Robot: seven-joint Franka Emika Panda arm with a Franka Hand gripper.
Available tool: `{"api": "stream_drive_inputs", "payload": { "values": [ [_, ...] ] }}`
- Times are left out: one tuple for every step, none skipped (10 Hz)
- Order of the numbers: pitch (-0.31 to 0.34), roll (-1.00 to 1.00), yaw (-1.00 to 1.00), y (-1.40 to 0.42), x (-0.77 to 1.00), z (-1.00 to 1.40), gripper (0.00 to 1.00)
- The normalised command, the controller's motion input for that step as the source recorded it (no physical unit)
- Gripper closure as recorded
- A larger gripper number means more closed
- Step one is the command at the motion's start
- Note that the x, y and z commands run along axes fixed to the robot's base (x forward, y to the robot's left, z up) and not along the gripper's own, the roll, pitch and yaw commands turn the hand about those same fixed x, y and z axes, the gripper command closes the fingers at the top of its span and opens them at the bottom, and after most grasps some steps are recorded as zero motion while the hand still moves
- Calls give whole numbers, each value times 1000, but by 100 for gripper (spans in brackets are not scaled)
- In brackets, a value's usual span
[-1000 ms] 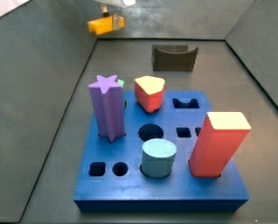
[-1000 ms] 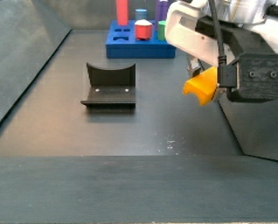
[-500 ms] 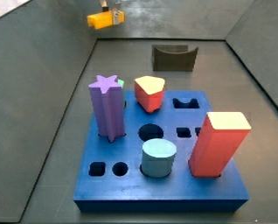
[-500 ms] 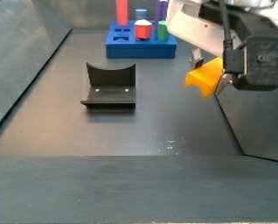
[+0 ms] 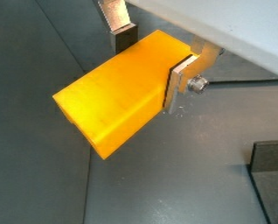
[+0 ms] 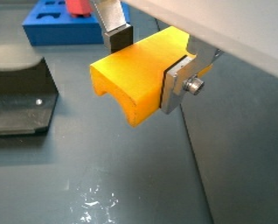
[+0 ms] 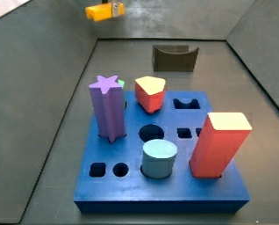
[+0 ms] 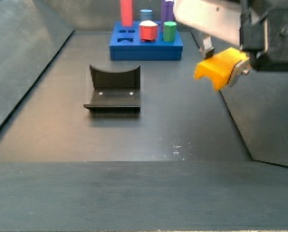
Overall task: Pick up the arch object. Move up. Place the arch object on the fixture. Regrasp the arch object. Rotate the arch object. Move to above the board. Insert the arch object.
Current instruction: Place the arch object on the fixture.
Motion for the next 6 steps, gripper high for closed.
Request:
{"api": "stream_drive_inputs", "payload": {
  "values": [
    [117,99,18,6,-27,757,100],
    [121,103,19,4,-22,670,100],
    [122,96,21,6,-15,552,100],
    [124,93,20,9,-16,489,100],
    [126,89,21,8,-14,362,100],
    [120,82,20,8,-13,261,100]
  ]
}}
